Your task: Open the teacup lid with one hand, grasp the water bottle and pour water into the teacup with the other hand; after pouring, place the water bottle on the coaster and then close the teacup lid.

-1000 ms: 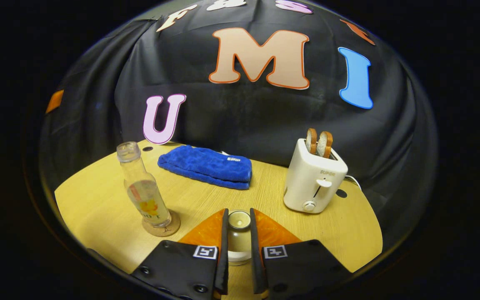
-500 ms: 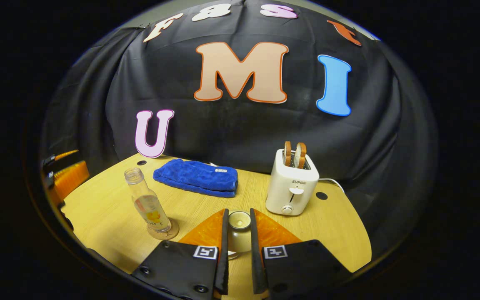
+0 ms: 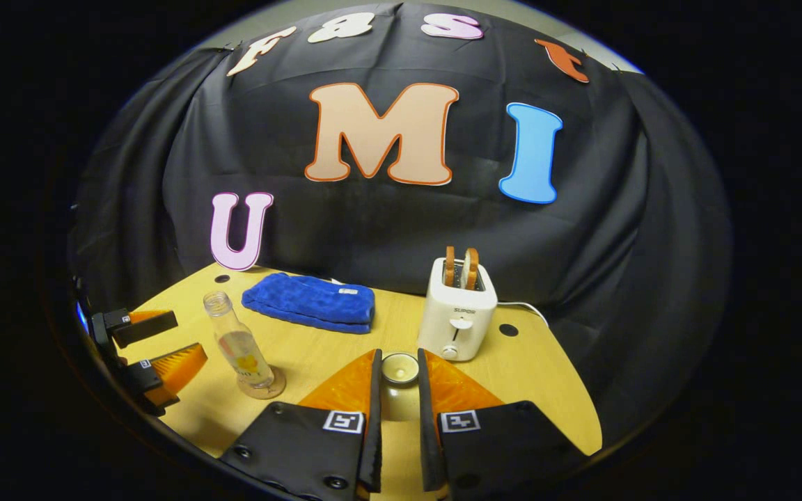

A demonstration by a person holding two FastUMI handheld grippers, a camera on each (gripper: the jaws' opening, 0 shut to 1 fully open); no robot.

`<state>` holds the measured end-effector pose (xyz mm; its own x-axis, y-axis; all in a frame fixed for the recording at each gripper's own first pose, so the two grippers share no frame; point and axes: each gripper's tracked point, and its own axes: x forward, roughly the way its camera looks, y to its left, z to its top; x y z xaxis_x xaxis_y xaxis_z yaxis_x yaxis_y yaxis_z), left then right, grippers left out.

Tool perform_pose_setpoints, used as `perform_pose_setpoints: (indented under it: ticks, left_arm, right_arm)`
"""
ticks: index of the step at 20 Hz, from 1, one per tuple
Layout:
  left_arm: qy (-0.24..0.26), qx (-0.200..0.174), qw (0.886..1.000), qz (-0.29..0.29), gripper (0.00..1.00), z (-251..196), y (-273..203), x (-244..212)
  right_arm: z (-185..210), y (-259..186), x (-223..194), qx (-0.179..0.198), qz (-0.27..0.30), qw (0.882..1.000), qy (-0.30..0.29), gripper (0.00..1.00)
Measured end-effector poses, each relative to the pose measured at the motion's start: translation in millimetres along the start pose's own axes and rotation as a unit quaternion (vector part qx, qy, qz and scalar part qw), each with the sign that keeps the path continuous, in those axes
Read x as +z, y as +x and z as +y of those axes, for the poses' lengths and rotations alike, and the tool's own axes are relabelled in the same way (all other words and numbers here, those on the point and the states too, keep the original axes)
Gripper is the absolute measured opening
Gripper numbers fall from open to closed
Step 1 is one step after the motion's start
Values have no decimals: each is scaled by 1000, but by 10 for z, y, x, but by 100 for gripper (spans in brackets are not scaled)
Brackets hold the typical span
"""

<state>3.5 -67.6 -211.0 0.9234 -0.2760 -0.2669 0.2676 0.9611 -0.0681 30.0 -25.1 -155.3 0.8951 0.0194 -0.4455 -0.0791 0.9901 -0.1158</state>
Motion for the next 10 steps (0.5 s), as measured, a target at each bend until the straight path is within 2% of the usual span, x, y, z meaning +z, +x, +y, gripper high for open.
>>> perform_pose_setpoints:
  ticks: [10]
  left_arm:
    - [4, -4, 999, 45, 98, 49, 347, -490]
  right_arm:
    - [-279, -271, -79, -48, 6, 999, -12, 25]
